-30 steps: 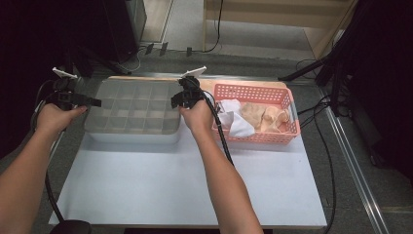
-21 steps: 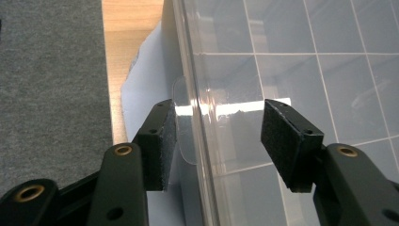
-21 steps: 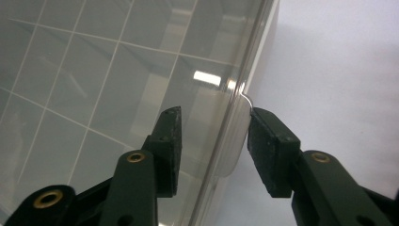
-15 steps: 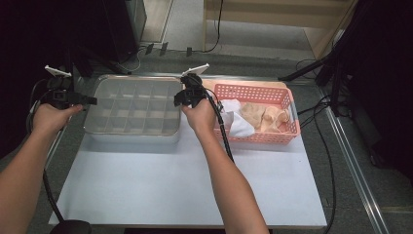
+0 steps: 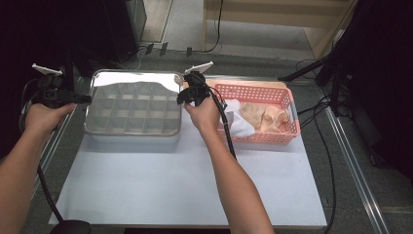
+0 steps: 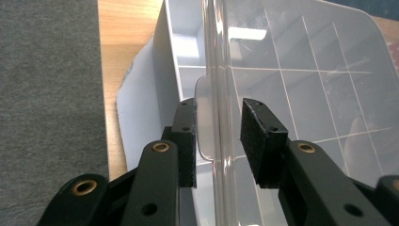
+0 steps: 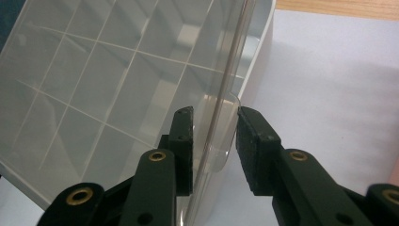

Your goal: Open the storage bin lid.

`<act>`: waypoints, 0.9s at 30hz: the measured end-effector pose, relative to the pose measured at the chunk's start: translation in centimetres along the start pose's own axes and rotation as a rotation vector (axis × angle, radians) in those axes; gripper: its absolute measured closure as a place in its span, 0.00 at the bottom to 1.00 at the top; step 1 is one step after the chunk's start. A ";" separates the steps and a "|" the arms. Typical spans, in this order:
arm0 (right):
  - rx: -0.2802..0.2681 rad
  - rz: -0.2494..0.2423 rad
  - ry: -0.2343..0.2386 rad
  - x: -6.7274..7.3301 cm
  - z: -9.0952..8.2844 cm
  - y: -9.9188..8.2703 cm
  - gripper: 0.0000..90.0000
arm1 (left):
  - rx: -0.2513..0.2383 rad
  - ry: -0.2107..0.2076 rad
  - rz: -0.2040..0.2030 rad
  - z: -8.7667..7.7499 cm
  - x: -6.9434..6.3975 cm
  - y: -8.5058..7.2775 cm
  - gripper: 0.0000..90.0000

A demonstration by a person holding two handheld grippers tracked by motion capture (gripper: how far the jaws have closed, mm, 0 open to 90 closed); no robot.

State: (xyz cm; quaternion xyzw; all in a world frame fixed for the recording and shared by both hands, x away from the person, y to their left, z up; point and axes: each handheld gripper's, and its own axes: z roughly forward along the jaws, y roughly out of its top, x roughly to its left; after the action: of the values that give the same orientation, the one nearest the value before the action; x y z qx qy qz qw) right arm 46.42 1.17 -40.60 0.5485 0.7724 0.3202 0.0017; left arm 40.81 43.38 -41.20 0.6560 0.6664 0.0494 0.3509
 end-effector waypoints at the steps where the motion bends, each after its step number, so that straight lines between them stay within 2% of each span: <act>1: -0.003 -0.008 -0.003 0.1 -0.1 0.0 0.78 | 0.002 0.002 0.000 0.0 -0.1 0.0 0.77; 4: -0.008 -0.011 -0.006 0.2 -0.3 -0.1 0.78 | 0.002 -0.006 -0.008 -0.4 -0.1 0.2 0.78; 9: -0.014 -0.010 -0.006 0.3 -0.6 -0.1 0.78 | 0.004 0.017 0.010 -0.6 -0.5 0.3 0.78; 13: -0.013 0.025 -0.004 0.3 -0.8 -0.1 0.80 | 0.004 0.021 0.003 -0.6 -0.8 0.3 0.78; 20: -0.027 0.022 -0.007 0.4 -1.3 -0.2 0.80 | -0.005 0.015 0.015 -1.0 -1.1 0.4 0.78; 27: -0.054 0.054 -0.011 0.4 -2.0 -0.3 0.82 | -0.012 0.023 0.033 -1.7 -1.8 0.3 0.79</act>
State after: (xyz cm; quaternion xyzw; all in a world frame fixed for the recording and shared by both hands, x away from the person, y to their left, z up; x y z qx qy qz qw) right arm 45.29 0.43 -39.05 0.5705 0.7484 0.3379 0.0122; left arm 39.96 42.41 -39.04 0.6643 0.6590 0.0667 0.3463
